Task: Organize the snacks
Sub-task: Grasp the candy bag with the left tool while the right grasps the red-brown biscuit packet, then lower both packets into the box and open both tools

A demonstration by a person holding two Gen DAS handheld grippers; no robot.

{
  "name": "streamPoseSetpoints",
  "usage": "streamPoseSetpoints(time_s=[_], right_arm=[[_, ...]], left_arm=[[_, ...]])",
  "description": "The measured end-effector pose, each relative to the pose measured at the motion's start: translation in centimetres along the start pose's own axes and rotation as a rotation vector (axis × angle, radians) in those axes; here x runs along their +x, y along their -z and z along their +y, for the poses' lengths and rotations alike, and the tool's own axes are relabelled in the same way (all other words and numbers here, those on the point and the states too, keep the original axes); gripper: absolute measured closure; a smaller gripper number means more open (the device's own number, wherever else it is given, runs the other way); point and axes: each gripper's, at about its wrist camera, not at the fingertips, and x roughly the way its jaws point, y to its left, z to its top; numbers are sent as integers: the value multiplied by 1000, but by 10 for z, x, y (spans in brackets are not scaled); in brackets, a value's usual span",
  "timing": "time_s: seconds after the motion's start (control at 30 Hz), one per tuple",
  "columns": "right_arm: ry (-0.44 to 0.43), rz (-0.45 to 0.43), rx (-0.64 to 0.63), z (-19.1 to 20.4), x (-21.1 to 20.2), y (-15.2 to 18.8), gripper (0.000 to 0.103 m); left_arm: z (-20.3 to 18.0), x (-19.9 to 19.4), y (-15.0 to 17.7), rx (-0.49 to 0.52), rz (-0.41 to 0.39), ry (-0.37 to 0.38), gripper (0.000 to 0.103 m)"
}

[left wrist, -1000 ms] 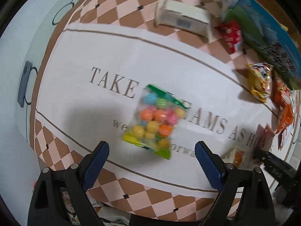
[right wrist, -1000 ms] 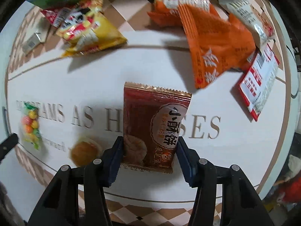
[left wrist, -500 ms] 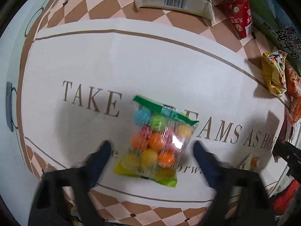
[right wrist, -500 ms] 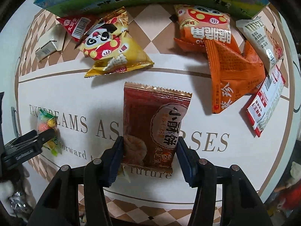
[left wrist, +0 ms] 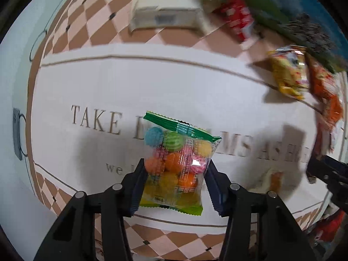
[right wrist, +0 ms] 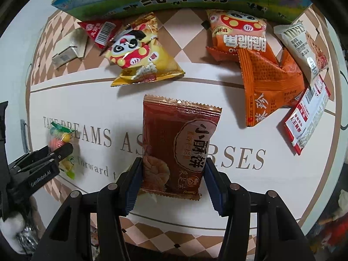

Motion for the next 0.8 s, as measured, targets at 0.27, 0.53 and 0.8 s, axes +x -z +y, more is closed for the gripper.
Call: streamPoseSetpoints(time_s=[0.27,0.53,0.8], right_arm=[[-82,-40,-4,-5,-44,3,45],[-161,-137,10,-26,-118,1,45],[-193,-235,46,-43,-176,-36,45]], left_arm=[[-55,-65,6,96,-120,86,54],[-86,-159,-27,162,-250,164,54],[-111,-203,-81,187,-322,221,54]])
